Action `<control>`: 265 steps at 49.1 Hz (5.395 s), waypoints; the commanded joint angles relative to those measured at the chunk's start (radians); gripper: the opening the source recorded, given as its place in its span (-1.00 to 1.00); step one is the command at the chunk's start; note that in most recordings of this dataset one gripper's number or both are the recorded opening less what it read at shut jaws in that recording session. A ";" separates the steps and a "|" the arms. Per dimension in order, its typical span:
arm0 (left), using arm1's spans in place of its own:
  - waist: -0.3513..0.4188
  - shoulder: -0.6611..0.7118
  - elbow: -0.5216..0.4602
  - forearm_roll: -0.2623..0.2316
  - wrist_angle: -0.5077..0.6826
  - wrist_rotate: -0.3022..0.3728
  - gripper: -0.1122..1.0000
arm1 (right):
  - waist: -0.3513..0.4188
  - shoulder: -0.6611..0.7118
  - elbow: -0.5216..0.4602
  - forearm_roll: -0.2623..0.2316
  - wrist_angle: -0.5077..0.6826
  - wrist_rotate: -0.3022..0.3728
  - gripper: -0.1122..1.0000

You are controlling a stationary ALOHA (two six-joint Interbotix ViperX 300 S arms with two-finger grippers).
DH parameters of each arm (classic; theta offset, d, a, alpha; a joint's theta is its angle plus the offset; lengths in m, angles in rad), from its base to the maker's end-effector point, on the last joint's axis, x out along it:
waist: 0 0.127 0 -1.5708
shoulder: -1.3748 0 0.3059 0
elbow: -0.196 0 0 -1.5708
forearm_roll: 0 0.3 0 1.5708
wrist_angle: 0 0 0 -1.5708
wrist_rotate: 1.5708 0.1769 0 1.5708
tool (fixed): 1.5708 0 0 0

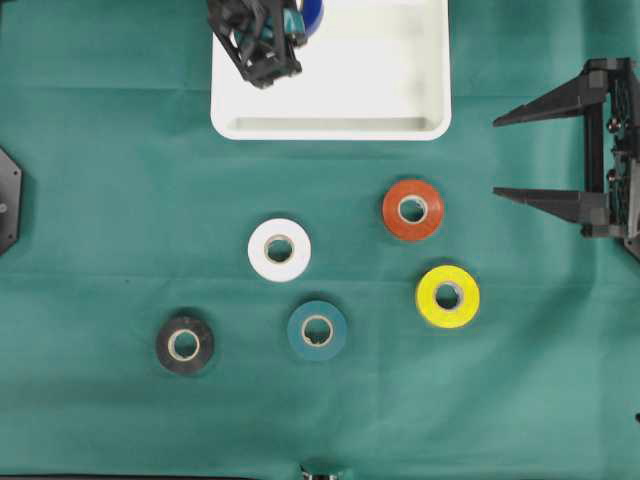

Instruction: Pick up the tape from a random location and place it into the white case.

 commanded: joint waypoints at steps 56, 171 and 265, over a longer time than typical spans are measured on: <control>0.061 0.146 0.202 -0.008 -0.345 -0.025 -0.36 | -0.002 0.028 -0.021 0.000 -0.012 -0.002 0.85; 0.043 -0.213 0.015 -0.006 0.055 0.005 0.96 | -0.002 0.028 -0.035 0.000 -0.008 -0.005 0.85; -0.262 -0.703 0.449 -0.008 -0.290 -0.031 0.96 | -0.002 0.021 -0.044 0.000 0.011 -0.002 0.85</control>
